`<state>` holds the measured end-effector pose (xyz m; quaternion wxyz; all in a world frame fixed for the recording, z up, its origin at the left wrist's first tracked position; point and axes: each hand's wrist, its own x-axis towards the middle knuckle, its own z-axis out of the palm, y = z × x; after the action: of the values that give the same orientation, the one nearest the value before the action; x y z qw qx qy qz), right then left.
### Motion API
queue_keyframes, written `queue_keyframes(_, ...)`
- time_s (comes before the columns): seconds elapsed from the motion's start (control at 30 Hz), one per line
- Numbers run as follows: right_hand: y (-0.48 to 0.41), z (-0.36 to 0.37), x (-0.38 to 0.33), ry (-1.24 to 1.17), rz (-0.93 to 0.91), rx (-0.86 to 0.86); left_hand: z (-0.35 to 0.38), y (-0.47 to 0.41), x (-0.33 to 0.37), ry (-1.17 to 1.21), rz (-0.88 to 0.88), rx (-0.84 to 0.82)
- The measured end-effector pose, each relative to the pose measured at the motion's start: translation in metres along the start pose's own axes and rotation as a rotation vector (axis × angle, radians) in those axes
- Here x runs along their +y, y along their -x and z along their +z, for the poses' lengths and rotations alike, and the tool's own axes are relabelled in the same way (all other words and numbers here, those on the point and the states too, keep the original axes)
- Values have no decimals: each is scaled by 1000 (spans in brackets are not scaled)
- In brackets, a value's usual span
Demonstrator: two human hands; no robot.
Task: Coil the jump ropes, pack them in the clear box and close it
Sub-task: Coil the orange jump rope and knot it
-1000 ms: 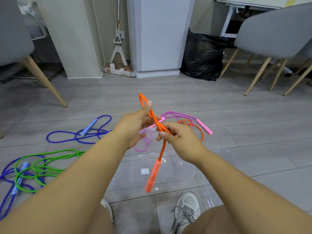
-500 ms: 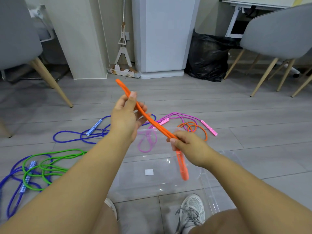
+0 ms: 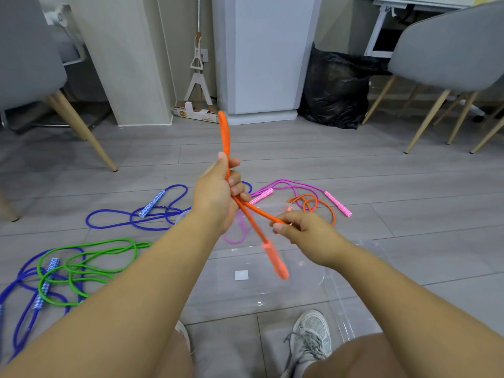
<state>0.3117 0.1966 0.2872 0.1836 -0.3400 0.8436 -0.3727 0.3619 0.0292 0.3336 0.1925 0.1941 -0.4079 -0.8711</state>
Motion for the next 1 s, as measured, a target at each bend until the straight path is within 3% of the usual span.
queue_keyframes(0.33, 23, -39, 54, 221, 251, 82, -41, -20, 35, -91, 170, 235)
queue_keyframes(0.43, 22, -40, 52, 272, 240, 87, -50, -21, 30, -235, 178, 246)
queue_keyframes(0.7, 12, -21, -19, 132, -49, 61, -43, -9, 8, -535, 129, 90)
queue_keyframes(1.0, -1, -15, -62, -242, -59, 115, -23, 8, -9, -618, 40, -140)
